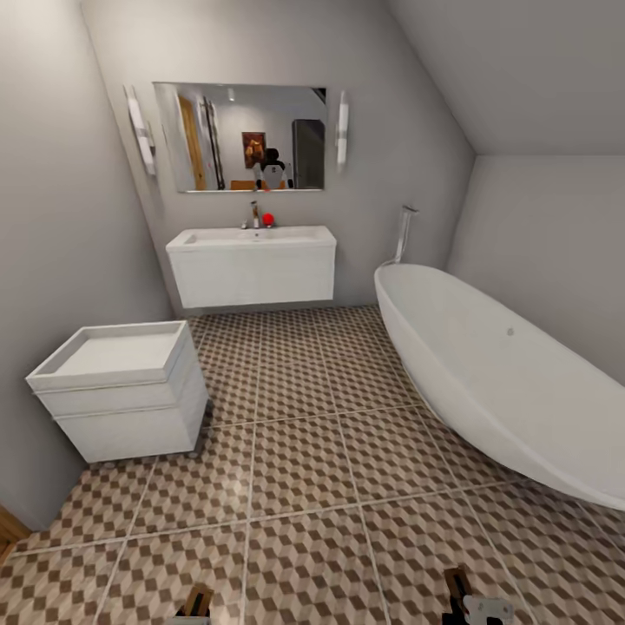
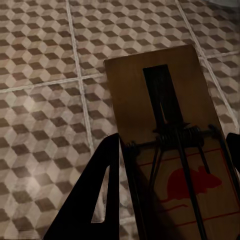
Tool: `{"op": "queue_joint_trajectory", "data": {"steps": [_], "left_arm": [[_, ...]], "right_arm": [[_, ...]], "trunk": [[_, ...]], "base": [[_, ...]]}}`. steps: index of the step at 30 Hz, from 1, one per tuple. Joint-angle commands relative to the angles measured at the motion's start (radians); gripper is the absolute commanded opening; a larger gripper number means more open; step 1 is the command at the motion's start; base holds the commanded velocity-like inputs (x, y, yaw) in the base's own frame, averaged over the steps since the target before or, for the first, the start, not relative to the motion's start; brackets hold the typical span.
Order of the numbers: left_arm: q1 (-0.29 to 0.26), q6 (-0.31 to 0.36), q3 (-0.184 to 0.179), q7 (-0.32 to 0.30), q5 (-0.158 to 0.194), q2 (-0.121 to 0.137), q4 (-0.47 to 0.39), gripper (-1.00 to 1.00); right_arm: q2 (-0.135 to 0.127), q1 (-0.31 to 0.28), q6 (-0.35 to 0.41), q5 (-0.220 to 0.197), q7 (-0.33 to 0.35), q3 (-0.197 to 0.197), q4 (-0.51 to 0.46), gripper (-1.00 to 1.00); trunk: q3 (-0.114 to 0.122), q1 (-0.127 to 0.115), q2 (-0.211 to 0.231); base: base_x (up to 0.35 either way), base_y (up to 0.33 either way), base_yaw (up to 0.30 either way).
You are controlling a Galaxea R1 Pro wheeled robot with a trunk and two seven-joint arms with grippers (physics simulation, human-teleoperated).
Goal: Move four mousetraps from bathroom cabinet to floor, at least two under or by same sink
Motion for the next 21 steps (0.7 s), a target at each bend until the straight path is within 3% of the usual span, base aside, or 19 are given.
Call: {"op": "queue_joint_trajectory", "data": {"steps": [1, 10, 21], "left_arm": [[-0.001, -0.005, -0.008, 0.006, 0.004, -0.001, 0.004, -1.00], [-0.001, -0.005, -0.008, 0.006, 0.004, 0.000, 0.004, -1.00], [-0.001, -0.005, -0.008, 0.006, 0.004, -0.001, 0.003, -1.00]], "right_arm": [[-0.001, -0.001, -0.003, -0.011, 0.003, 0.008, 0.000, -1.00], [-0.001, -0.001, -0.003, -0.011, 0.003, 0.008, 0.000, -1.00], [-0.001, -0.001, -0.003, -0.011, 0.003, 0.008, 0.000, -1.00]], "trunk": [[-0.001, 0.000, 0.000], [-0.001, 0.000, 0.000], [-0.001, 0.000, 0.000]], "base": [[0.274, -0.187, 0.000], [0.274, -0.175, 0.021], [0.275, -0.160, 0.185]]}}
